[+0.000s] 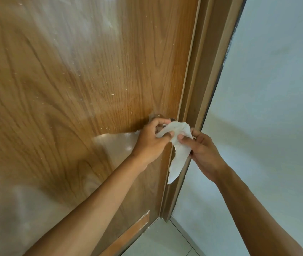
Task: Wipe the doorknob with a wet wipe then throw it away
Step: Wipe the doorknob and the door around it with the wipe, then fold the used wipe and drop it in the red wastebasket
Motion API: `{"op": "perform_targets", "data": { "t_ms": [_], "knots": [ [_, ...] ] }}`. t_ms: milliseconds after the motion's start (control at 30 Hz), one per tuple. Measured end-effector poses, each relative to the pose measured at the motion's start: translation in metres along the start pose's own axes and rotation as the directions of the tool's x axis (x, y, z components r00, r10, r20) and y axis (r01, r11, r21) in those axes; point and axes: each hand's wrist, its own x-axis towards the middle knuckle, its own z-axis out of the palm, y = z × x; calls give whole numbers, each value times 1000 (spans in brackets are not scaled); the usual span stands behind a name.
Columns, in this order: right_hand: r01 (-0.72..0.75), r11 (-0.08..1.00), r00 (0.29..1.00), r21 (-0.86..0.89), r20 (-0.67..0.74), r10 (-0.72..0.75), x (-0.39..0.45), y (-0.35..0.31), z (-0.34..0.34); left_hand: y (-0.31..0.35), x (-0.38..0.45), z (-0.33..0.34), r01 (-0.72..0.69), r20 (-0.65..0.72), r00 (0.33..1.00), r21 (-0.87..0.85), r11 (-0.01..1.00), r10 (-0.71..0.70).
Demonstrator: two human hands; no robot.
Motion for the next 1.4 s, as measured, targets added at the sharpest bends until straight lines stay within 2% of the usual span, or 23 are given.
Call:
{"op": "perform_targets", "data": {
  "t_ms": [100,167,233,433,533,733,867,967,1033,1100,1167,1267,1333,1400],
  "knots": [
    [0,1000,1000,-20,-31,-1,0,0,-2,-8,-10,5,-182,-81,977,181,966,199],
    [0,999,1000,-35,-19,-1,0,0,-4,-12,-16,7,-306,-30,946,252,918,324],
    [-6,999,1000,-32,12,6,-2,-2,-3,-15,-19,9,-352,15,932,267,897,361],
    [-22,999,998,-31,51,23,-9,-5,2,-16,-17,5,-238,-127,960,89,967,248],
    [28,997,999,-76,38,-25,-13,-4,5,-17,-18,4,-144,-165,977,-48,988,134],
    [128,979,992,-159,27,-125,-14,-7,9,-18,-21,9,-90,-258,965,-188,978,40],
    [222,927,964,-302,-72,-255,-12,-2,12,-15,-27,19,-59,-310,951,-203,977,-7],
    [273,872,917,-406,-164,-363,-12,2,9,-10,-32,23,43,-323,932,-352,935,-165],
    [377,843,908,-383,-29,-419,-15,2,0,-8,-34,22,147,-259,917,-488,861,-304],
    [401,866,912,-299,223,-345,-22,3,-12,-7,-38,23,226,-174,900,-597,770,-399],
    [357,894,888,-272,396,-234,-28,4,-20,-6,-45,26,292,-66,888,-683,669,-455],
    [279,926,894,-255,421,-154,-32,10,-23,-6,-67,28,347,7,854,-753,559,-520],
    [264,926,896,-269,423,-133,-35,18,-20,-11,-89,28,346,-57,819,-744,571,-571],
    [201,943,896,-265,439,-68,-42,29,-10,-19,-118,26,384,-187,786,-600,702,-589]
  ]
}}
